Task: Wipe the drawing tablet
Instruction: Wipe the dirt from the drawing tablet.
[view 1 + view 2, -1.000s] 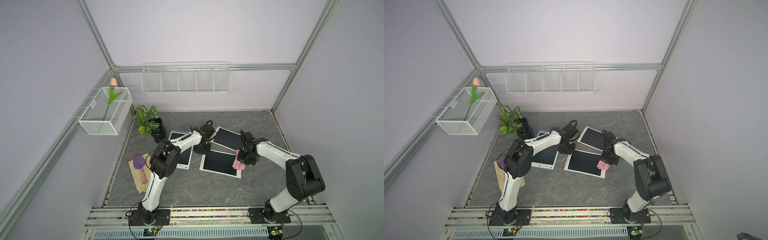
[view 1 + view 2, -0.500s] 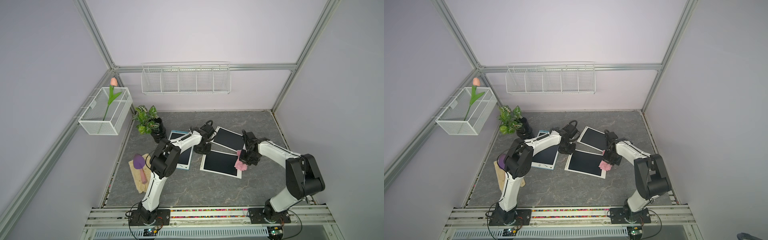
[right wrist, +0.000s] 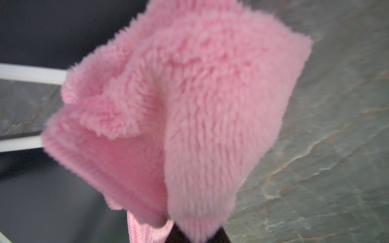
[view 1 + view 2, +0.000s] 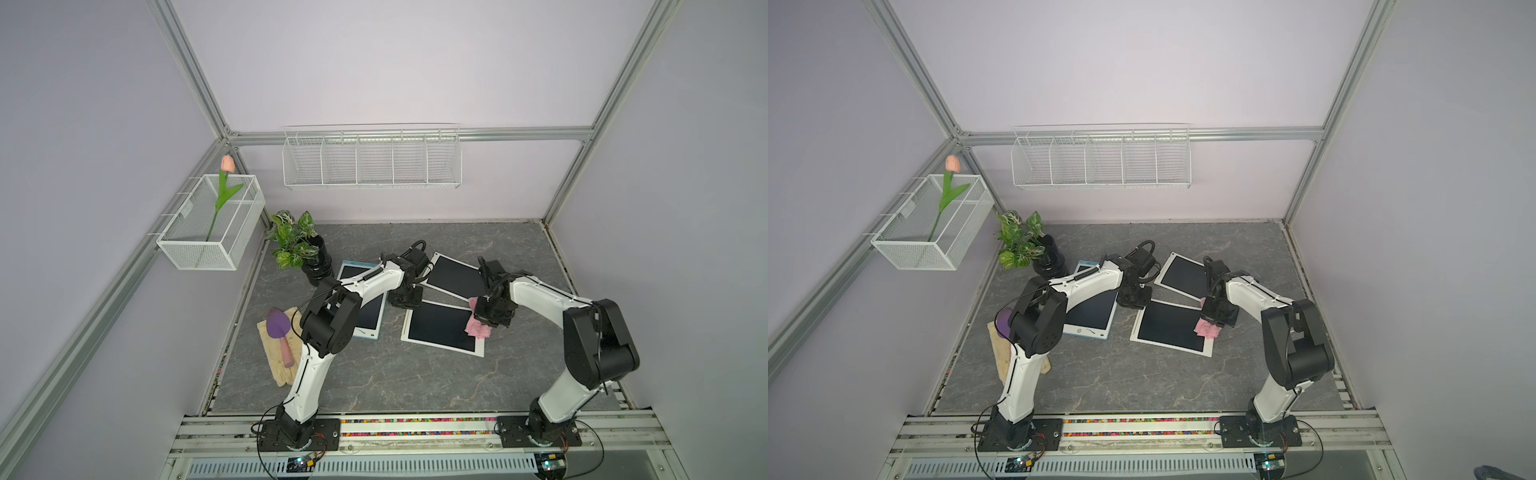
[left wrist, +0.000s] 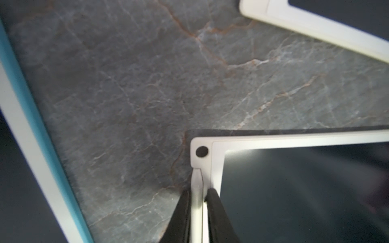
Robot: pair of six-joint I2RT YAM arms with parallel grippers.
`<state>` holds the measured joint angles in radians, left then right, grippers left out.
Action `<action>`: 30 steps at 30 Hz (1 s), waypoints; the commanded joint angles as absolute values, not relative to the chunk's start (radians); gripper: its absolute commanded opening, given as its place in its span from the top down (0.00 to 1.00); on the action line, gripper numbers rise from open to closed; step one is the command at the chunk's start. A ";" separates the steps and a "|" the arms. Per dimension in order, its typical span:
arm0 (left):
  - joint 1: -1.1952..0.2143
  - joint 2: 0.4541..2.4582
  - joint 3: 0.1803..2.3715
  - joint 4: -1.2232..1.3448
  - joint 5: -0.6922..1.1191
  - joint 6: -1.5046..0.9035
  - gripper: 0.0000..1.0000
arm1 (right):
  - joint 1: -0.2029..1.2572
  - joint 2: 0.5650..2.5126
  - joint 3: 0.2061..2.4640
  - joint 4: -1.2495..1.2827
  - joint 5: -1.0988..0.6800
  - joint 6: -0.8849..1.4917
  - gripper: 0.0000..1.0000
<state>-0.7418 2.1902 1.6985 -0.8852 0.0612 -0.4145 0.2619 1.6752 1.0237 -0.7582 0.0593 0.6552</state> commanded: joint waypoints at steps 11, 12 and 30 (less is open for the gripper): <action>-0.745 2.283 1.657 -0.936 0.055 -0.416 0.82 | 0.362 1.710 1.064 -0.794 0.091 0.678 0.94; -0.745 2.282 1.657 -0.936 0.055 -0.416 0.82 | 0.329 1.694 1.043 -0.799 0.094 0.662 0.93; -0.744 2.282 1.649 -0.931 0.055 -0.417 0.82 | 0.310 1.701 1.046 -0.833 0.121 0.626 0.93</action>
